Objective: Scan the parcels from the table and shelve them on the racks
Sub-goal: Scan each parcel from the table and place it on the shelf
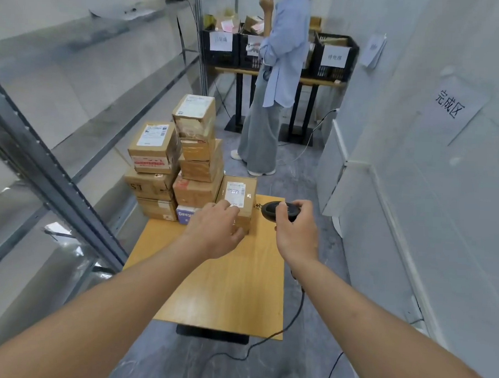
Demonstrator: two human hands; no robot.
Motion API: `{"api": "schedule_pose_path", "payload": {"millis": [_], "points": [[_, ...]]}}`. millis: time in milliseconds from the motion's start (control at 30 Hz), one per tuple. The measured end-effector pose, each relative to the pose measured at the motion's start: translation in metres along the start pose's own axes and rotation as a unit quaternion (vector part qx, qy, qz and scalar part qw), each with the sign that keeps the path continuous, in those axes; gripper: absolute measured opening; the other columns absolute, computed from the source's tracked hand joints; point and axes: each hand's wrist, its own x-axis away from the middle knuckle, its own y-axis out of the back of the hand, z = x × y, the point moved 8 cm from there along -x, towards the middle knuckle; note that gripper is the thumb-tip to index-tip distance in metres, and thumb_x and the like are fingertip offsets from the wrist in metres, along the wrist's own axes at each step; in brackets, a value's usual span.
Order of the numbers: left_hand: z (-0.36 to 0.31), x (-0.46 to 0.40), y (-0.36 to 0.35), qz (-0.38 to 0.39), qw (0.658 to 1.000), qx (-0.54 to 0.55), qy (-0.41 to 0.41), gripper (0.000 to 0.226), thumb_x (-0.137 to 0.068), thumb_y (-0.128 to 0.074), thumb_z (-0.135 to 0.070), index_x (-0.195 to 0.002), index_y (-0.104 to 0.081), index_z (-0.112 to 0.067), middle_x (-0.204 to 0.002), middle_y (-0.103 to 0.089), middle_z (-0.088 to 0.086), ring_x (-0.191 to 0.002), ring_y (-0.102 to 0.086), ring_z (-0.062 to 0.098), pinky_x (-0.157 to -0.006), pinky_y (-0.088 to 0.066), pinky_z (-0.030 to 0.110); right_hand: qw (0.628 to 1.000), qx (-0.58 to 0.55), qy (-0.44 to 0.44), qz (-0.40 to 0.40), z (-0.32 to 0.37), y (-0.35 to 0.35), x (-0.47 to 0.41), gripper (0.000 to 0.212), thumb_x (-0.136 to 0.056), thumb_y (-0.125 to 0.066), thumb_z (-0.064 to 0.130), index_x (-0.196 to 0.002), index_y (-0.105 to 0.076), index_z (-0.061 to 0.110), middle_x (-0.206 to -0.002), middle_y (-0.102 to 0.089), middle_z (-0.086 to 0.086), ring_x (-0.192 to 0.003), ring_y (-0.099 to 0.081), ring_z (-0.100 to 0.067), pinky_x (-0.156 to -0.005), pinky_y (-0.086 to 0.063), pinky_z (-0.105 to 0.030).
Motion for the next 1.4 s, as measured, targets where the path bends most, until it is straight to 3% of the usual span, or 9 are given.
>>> {"api": "schedule_pose_path", "payload": {"millis": [533,800,1000,1167,1233,1333,1400], "points": [[0.045,-0.183,-0.115,0.094,0.980,0.060,0.166,0.053,-0.101,-0.050,-0.050,-0.145,-0.050,-0.019,-0.149,-0.048,0.003,-0.132,-0.049,0.030,-0.099,-0.045,0.044,0.982,0.020,-0.100,0.157,-0.094,-0.134,-0.205,0.030,-0.099,-0.046,0.064,-0.111,-0.046,0.037,-0.100,-0.066,0.016,-0.088,-0.073,-0.018,-0.084,-0.060,-0.051],[0.069,-0.225,-0.163,0.110,0.969,0.078,0.208,0.055,-0.101,-0.053,-0.046,-0.147,-0.048,-0.016,-0.156,-0.038,0.010,-0.140,-0.039,0.035,-0.111,-0.041,0.046,0.975,0.035,-0.141,0.170,-0.137,-0.173,-0.241,0.026,-0.102,-0.046,0.060,-0.112,-0.046,0.036,-0.099,-0.067,0.018,-0.088,-0.072,-0.017,-0.083,-0.058,-0.048],[0.083,-0.229,-0.194,0.107,0.966,0.073,0.223,0.069,-0.098,-0.056,-0.063,-0.156,-0.039,-0.029,-0.163,-0.025,0.016,-0.145,-0.030,0.038,-0.117,-0.035,0.050,0.971,0.065,-0.145,0.177,-0.150,-0.187,-0.250,0.028,-0.104,-0.045,0.058,-0.113,-0.044,0.032,-0.094,-0.072,0.005,-0.083,-0.069,-0.021,-0.075,-0.056,-0.044],[0.081,-0.229,-0.197,0.064,0.963,0.104,0.242,0.068,-0.091,-0.067,-0.064,-0.153,-0.046,-0.044,-0.164,-0.023,0.012,-0.146,-0.023,0.035,-0.120,-0.030,0.049,0.971,0.071,-0.143,0.177,-0.154,-0.188,-0.250,0.030,-0.104,-0.045,0.058,-0.117,-0.044,0.032,-0.095,-0.071,0.006,-0.084,-0.068,-0.021,-0.079,-0.056,-0.046],[0.078,-0.230,-0.196,0.043,0.956,0.129,0.261,0.081,-0.083,-0.076,-0.064,-0.154,-0.043,-0.044,-0.166,-0.016,0.013,-0.147,-0.021,0.036,-0.121,-0.028,0.050,0.971,0.072,-0.146,0.175,-0.156,-0.186,-0.249,0.031,-0.105,-0.045,0.057,-0.119,-0.045,0.030,-0.096,-0.069,0.009,-0.086,-0.067,-0.020,-0.080,-0.055,-0.045],[0.070,-0.235,-0.195,0.060,0.944,0.121,0.301,0.121,-0.072,-0.083,-0.069,-0.165,-0.014,-0.036,-0.167,-0.002,0.019,-0.148,-0.022,0.040,-0.122,-0.024,0.050,0.971,0.071,-0.159,0.166,-0.160,-0.179,-0.249,0.030,-0.105,-0.045,0.056,-0.119,-0.044,0.030,-0.095,-0.067,0.009,-0.086,-0.066,-0.020,-0.080,-0.054,-0.044],[0.064,-0.238,-0.190,0.061,0.938,0.108,0.323,0.142,-0.062,-0.087,-0.072,-0.165,-0.002,-0.026,-0.163,-0.009,0.024,-0.145,-0.027,0.041,-0.120,-0.024,0.049,0.970,0.075,-0.168,0.161,-0.164,-0.174,-0.250,0.032,-0.105,-0.045,0.056,-0.119,-0.043,0.028,-0.092,-0.064,0.011,-0.083,-0.064,-0.019,-0.078,-0.054,-0.044]]}}
